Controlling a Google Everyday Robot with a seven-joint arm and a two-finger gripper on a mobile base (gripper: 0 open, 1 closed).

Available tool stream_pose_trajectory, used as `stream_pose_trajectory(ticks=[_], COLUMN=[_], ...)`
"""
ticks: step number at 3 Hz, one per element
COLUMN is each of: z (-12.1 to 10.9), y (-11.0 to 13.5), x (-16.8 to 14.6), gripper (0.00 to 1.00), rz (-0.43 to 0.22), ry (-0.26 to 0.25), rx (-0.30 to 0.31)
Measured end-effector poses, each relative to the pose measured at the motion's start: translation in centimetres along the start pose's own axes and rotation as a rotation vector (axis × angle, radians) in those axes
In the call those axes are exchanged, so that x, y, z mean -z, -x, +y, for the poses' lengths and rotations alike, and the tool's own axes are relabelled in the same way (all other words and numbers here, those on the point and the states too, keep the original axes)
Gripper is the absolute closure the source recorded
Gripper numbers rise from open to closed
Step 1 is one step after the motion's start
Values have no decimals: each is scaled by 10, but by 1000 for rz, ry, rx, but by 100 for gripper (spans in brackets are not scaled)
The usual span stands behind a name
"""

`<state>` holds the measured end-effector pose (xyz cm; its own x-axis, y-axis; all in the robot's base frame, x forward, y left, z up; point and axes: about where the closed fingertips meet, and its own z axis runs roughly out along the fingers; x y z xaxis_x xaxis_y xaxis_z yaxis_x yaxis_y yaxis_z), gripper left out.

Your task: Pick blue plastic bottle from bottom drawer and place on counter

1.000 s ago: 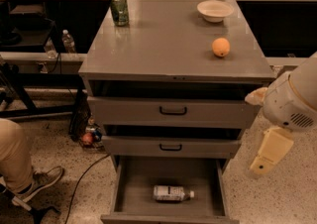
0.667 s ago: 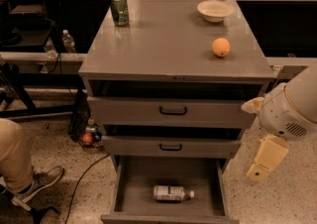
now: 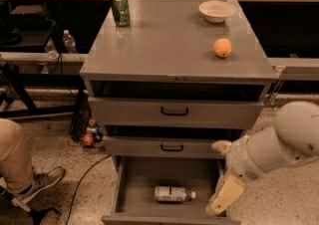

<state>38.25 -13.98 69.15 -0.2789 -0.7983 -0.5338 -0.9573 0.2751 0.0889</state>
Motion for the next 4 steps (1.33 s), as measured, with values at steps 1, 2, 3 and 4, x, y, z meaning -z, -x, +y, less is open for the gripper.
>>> stream_pose_trajectory(ticks=[1, 2, 3, 4], z=[-3, -14, -16, -33], y=[-8, -10, -11, -29], x=[-58, -132, -134, -152], gripper=[0, 0, 0, 0], rz=[-97, -212, -214, -234], ry=[-4, -4, -5, -23], rx=[-39, -130, -129, -123])
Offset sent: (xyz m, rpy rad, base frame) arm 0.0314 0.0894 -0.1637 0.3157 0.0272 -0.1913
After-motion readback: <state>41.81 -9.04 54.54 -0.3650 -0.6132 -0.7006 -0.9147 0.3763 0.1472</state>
